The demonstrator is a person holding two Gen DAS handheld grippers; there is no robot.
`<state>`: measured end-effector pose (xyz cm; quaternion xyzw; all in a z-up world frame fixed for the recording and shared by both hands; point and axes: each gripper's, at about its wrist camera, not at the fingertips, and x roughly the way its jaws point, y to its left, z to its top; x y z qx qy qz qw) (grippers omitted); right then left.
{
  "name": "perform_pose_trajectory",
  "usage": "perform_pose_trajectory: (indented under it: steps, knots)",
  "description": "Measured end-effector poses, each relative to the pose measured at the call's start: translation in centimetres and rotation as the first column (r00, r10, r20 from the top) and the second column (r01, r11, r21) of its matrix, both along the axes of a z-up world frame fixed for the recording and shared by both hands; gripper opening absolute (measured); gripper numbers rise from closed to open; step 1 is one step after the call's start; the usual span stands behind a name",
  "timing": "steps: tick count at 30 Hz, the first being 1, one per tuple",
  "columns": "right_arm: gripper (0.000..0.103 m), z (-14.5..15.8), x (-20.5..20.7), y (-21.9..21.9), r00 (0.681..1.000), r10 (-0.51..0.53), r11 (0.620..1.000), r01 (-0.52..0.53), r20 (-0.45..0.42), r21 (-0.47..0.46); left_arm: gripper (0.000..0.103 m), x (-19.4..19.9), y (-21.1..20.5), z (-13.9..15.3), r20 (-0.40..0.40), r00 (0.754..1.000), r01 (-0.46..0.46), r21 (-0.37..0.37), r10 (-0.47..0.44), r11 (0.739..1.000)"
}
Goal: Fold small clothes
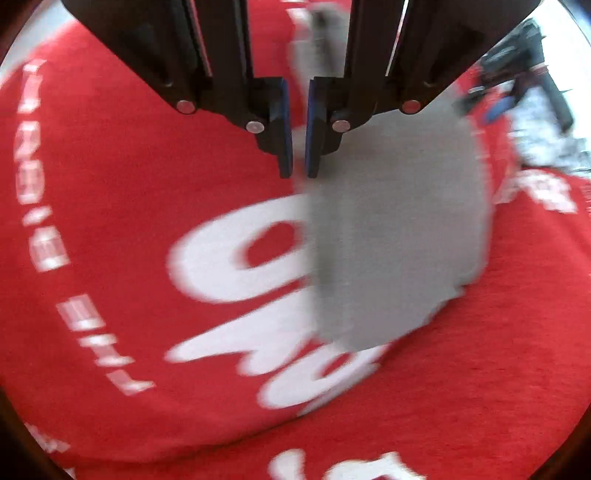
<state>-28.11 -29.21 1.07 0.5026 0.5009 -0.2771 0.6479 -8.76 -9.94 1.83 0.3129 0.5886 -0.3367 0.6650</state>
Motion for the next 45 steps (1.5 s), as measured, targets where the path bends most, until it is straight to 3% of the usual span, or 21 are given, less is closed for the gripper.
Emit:
perform_pose_trajectory:
  steps: [3, 7, 10, 14, 15, 16, 19, 25, 30, 33, 45]
  knots:
    - [0.008, 1.7, -1.4, 0.4, 0.991, -0.051, 0.997, 0.044, 0.120, 0.063, 0.096, 0.4, 0.2, 1.1, 0.002, 1.000, -0.002, -0.022, 0.002, 1.000]
    - [0.011, 4.4, -0.2, 3.0, 0.980, 0.046, 0.998, -0.054, 0.194, 0.037, 0.096, 0.0, -0.2, 1.2, 0.000, 1.000, 0.008, -0.009, -0.008, 1.000]
    - [0.011, 4.9, 1.8, 5.8, 0.970, 0.138, 0.988, -0.150, 0.201, 0.041, 0.096, -1.4, -0.5, 0.8, 0.002, 0.999, 0.040, 0.016, -0.040, 0.999]
    - [0.011, 2.4, 2.9, 7.8, 0.970, 0.212, 0.975, -0.218, 0.118, 0.045, 0.096, -2.8, -0.3, -1.5, -0.017, 0.997, 0.072, 0.080, -0.071, 0.994]
    - [0.011, 0.9, 2.4, 7.8, 0.976, 0.207, 0.975, -0.212, 0.068, 0.066, 0.096, -2.9, -0.1, -2.0, -0.035, 0.997, 0.067, 0.091, -0.064, 0.994]
    - [0.001, -0.1, 1.6, 7.6, 0.980, 0.193, 0.977, -0.196, 0.038, 0.084, 0.096, -2.9, 0.1, -2.2, -0.044, 0.997, 0.062, 0.094, -0.058, 0.994]
    - [0.000, -1.1, -1.0, 6.9, 0.990, 0.088, 0.983, -0.105, 0.112, 0.152, 0.096, -3.1, 0.4, -2.3, -0.060, 0.997, 0.060, 0.098, -0.054, 0.993]
    - [0.000, 0.1, -1.0, 7.3, 0.986, 0.144, 0.982, -0.152, 0.078, 0.110, 0.096, -3.0, 0.1, -1.4, -0.048, 0.996, 0.085, 0.113, -0.080, 0.990]
    - [0.003, 0.6, -1.2, 6.7, 0.992, 0.084, 0.986, -0.096, 0.097, 0.135, 0.096, -2.0, -0.2, 0.4, -0.029, 0.997, 0.069, 0.087, -0.067, 0.994]
    - [0.003, 1.8, -2.0, 6.1, 0.993, 0.064, 0.992, -0.075, 0.101, 0.104, 0.096, -1.0, -0.5, 1.5, -0.023, 0.999, 0.045, 0.068, -0.044, 0.997]
    - [0.004, 3.1, -2.8, 2.7, 0.994, -0.020, 0.997, 0.011, 0.110, 0.083, 0.096, 0.4, -2.2, 2.2, -0.029, 0.999, 0.015, 0.027, -0.014, 1.000]
